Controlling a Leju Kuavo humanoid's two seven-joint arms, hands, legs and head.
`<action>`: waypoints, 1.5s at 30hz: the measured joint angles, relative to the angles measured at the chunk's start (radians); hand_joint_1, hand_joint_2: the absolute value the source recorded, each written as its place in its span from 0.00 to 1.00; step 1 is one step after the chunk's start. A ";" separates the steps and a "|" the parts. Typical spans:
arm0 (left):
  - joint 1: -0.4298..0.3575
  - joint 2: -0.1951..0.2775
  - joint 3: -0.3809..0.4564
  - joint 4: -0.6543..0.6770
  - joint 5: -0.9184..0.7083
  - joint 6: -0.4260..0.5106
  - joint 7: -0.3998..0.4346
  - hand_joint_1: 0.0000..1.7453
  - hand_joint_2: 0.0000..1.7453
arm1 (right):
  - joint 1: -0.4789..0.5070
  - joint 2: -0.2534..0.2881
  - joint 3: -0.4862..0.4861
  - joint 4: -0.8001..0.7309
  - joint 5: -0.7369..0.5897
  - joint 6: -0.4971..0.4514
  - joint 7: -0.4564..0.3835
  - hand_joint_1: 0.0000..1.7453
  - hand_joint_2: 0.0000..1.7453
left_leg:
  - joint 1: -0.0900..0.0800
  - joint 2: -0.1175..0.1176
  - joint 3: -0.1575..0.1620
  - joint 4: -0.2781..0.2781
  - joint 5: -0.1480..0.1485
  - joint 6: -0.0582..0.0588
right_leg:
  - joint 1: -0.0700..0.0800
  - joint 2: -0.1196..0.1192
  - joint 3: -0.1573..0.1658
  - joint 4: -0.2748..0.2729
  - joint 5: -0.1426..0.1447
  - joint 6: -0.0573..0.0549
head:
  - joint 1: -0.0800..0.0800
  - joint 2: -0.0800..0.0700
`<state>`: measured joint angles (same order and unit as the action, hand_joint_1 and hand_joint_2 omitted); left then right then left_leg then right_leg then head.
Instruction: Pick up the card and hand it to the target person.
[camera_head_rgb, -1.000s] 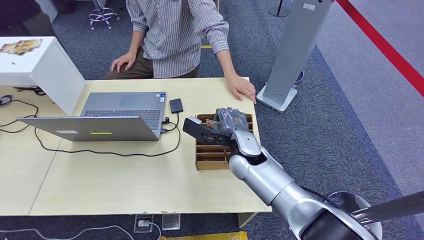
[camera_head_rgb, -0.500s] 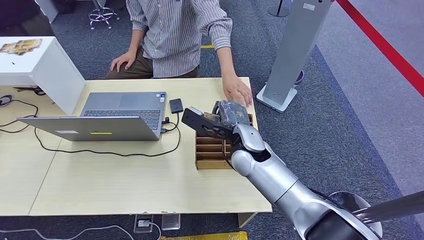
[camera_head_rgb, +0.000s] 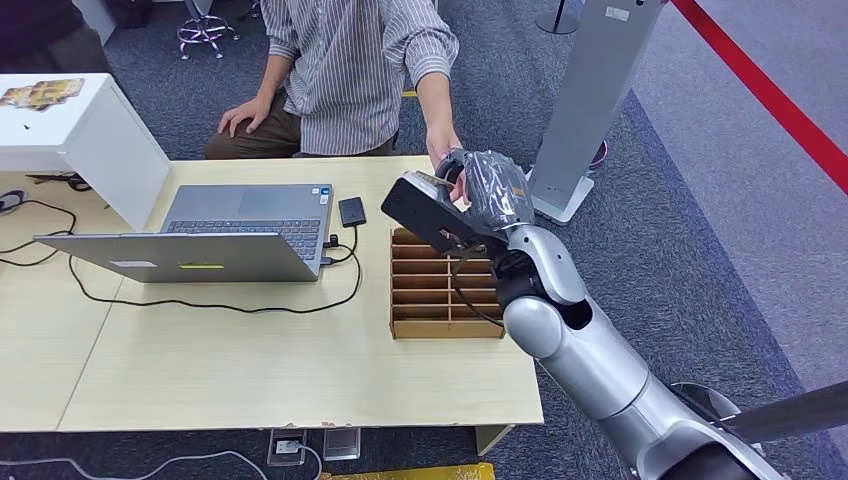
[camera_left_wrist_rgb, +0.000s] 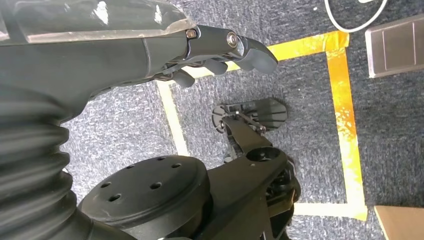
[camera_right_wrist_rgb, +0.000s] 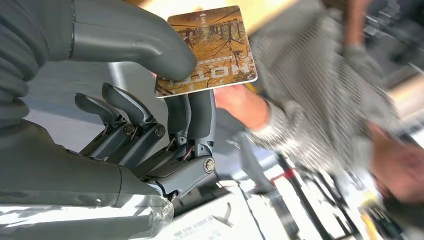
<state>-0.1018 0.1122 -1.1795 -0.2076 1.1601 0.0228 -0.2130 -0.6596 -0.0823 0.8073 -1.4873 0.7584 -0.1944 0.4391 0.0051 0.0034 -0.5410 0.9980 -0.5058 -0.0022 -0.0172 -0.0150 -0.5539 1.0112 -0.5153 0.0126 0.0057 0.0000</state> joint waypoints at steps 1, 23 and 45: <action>0.000 0.000 0.000 0.000 -0.002 -0.001 -0.002 0.00 1.00 | 0.000 -0.002 -0.005 0.000 0.008 -0.037 -0.035 1.00 1.00 | 0.000 0.000 0.000 0.000 0.000 0.000 | 0.000 0.000 0.000 0.000 0.000 0.000 | 0.000 0.000; -0.004 -0.006 0.000 0.000 -0.020 0.001 -0.029 0.00 0.00 | 0.000 0.000 -0.054 0.239 0.241 -0.370 -0.272 0.00 1.00 | 0.000 0.000 0.000 0.000 0.000 0.000 | 0.000 0.000 0.000 0.000 0.000 0.000 | 0.000 0.000; -0.001 -0.005 0.002 0.000 0.036 0.038 -0.009 0.00 0.00 | 0.304 -0.032 -0.120 0.059 -0.894 -0.105 -0.560 0.00 1.00 | 0.000 0.000 0.000 0.000 0.000 0.000 | 0.000 0.000 0.000 -0.001 0.000 0.000 | 0.001 0.000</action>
<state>-0.1024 0.1068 -1.1780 -0.2076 1.1959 0.0612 -0.2216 -0.3555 -0.1139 0.6876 -1.4285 -0.1355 -0.2991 -0.1209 0.0051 0.0031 -0.5413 0.9980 -0.5060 -0.0021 -0.0172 -0.0154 -0.5542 1.0107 -0.5153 0.0125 0.0066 0.0001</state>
